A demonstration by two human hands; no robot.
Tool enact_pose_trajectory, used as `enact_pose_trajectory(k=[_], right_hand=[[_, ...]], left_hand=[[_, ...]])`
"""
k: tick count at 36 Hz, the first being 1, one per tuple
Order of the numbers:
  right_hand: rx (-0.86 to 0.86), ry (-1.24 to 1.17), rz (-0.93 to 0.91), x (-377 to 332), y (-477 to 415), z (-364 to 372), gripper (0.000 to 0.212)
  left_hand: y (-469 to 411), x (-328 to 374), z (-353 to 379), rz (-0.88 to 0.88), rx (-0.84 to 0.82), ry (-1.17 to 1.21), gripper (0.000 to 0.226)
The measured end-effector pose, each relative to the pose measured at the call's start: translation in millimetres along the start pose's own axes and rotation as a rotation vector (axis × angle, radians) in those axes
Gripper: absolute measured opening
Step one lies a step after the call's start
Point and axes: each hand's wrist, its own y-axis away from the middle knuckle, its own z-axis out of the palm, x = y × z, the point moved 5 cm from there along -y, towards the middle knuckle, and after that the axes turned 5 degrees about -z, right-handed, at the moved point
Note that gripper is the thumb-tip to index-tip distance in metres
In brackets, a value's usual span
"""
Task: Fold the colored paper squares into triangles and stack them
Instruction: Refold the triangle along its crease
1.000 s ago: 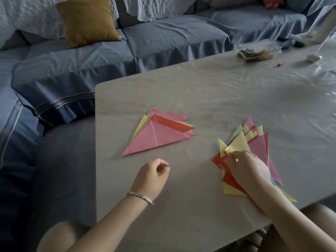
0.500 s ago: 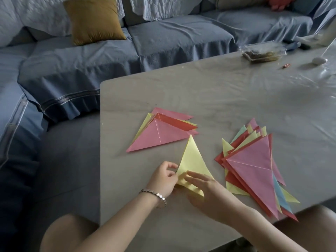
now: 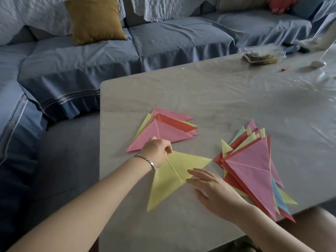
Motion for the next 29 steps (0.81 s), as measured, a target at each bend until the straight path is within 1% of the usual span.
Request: enact_pose_trajectory(k=[2, 3, 5, 7, 9, 13, 15, 18, 20, 22, 27, 29], right_hand=[[-0.063, 0.029, 0.007, 0.6, -3.4, 11.9, 0.042], [-0.077, 0.038, 0.009, 1.5, -4.7, 17.2, 0.043], [-0.066, 0.069, 0.018, 0.3, -7.7, 22.9, 0.043], [-0.038, 0.140, 0.055, -2.1, -10.4, 25.5, 0.044], [-0.019, 0.182, 0.081, -5.6, -12.2, 30.0, 0.048], [0.023, 0.206, 0.142, -9.6, -17.1, 37.7, 0.048], [0.011, 0.210, 0.151, -9.1, -18.5, 39.7, 0.048], [0.000, 0.225, 0.146, -4.8, -16.6, 38.6, 0.051], [-0.008, 0.235, 0.163, 0.2, -14.3, 35.2, 0.067], [0.017, 0.277, 0.173, 5.3, -11.0, 30.5, 0.076], [0.013, 0.360, 0.264, 24.2, 1.4, 20.4, 0.076], [0.012, 0.369, 0.308, 30.1, 7.0, 17.3, 0.075]], left_hand=[[-9.0, 1.7, 0.2, 0.069, -0.003, -0.023, 0.033], [-12.0, 3.3, 0.2, 0.113, 0.025, -0.021, 0.034], [-10.3, 6.4, 0.3, 0.181, 0.120, -0.019, 0.038], [-0.1, 4.7, 4.5, 0.204, 0.223, -0.012, 0.039], [16.4, 1.1, 19.0, 0.240, 0.254, -0.004, 0.040], [58.4, -6.3, 61.4, 0.313, 0.126, -0.028, 0.041], [75.5, -7.4, 72.3, 0.345, 0.075, -0.025, 0.043], [82.9, -15.9, 76.1, 0.383, 0.104, -0.098, 0.042], [83.2, -22.8, 74.2, 0.396, 0.115, -0.120, 0.041], [82.9, -28.7, 71.7, 0.409, 0.127, -0.145, 0.041], [90.2, -49.1, 66.3, 0.412, 0.086, -0.145, 0.042], [95.0, -59.3, 62.6, 0.404, 0.077, -0.153, 0.052]])
